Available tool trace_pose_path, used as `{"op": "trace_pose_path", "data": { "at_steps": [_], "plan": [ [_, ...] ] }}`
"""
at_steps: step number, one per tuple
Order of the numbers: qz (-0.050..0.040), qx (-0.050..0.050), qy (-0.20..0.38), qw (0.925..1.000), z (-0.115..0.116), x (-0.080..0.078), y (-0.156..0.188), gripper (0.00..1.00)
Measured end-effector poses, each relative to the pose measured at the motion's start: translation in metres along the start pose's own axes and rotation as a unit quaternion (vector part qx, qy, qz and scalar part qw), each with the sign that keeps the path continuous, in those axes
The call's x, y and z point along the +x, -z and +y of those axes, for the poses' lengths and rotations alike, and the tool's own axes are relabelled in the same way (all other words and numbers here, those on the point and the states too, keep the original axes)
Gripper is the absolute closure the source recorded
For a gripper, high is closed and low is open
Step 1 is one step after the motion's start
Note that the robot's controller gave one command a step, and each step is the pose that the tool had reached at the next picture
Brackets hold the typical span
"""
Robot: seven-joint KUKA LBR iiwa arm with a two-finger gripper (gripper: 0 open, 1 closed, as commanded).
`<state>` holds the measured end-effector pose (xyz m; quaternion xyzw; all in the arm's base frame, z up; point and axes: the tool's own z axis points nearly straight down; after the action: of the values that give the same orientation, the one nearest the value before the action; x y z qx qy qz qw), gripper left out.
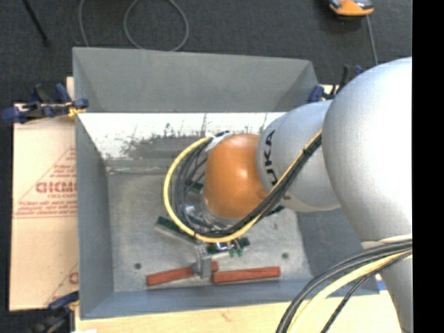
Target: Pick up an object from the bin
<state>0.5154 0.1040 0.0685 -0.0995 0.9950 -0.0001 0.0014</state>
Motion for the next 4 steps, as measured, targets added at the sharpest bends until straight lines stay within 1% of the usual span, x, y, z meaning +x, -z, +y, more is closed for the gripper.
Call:
{"op": "trace_pose_path", "data": {
  "at_steps": [1, 2, 3, 4],
  "plan": [
    [-0.0016, 0.001, 0.011, 0.9999, -0.058, 0.02, 0.003, 0.0],
    [0.0015, 0.0, 0.011, 0.9999, -0.055, 0.019, 0.007, 1.0],
    [0.0014, 0.0, -0.022, 0.9998, -0.003, 0.011, 0.005, 1.0],
    [-0.0011, 0.0, -0.024, 0.9997, -0.004, 0.011, 0.003, 0.0]
  ]
}}
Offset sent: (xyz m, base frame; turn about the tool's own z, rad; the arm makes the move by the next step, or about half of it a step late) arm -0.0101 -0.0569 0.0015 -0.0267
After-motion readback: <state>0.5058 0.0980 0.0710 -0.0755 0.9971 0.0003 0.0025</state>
